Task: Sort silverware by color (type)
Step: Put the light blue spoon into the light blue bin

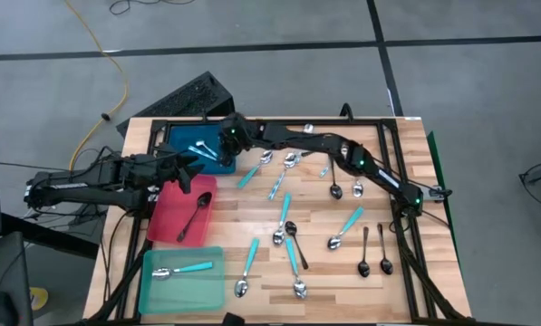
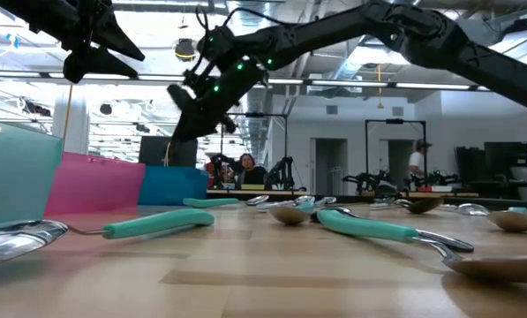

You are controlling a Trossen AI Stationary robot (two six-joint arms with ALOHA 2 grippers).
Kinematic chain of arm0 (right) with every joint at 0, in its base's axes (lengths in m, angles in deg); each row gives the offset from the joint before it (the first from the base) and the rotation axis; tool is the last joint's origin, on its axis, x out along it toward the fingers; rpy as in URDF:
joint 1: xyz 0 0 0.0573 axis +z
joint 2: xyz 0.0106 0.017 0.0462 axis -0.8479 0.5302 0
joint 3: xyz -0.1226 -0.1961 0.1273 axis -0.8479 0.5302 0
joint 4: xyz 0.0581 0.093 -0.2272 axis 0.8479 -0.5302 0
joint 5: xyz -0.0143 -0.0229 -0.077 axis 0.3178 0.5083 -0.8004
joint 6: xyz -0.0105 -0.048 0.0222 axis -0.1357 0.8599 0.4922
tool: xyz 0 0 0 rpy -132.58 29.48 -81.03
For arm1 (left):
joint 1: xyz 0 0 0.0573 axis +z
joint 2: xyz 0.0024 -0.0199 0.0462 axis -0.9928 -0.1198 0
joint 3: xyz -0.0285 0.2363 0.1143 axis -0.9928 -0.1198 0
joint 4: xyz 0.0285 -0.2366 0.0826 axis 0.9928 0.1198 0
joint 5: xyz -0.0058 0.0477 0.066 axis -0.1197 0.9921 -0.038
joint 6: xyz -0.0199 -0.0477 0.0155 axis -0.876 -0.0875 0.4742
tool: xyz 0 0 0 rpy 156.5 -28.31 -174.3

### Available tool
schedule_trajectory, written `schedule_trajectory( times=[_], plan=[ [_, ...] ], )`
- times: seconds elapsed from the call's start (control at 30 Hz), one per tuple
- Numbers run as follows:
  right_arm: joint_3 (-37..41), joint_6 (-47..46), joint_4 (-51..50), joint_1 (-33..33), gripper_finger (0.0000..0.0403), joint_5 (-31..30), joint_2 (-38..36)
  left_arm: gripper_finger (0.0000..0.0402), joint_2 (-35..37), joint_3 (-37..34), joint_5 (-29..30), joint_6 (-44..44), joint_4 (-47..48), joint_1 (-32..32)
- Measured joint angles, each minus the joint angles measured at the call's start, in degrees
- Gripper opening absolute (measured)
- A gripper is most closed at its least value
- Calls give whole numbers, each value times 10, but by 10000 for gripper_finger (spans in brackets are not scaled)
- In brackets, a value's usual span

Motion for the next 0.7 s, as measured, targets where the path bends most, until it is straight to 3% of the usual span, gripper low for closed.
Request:
schedule_trajectory(
  times=[0.27, 0.7],
  plan=[
    [0, 14, -85, -29, 113, -3, -68, 194, 0, 0, 0, 0, 0, 0],
    [2, 75, -323, -101, 113, -16, -185, 195, 0, 0, 0, -8, 0, 0]
  ],
)
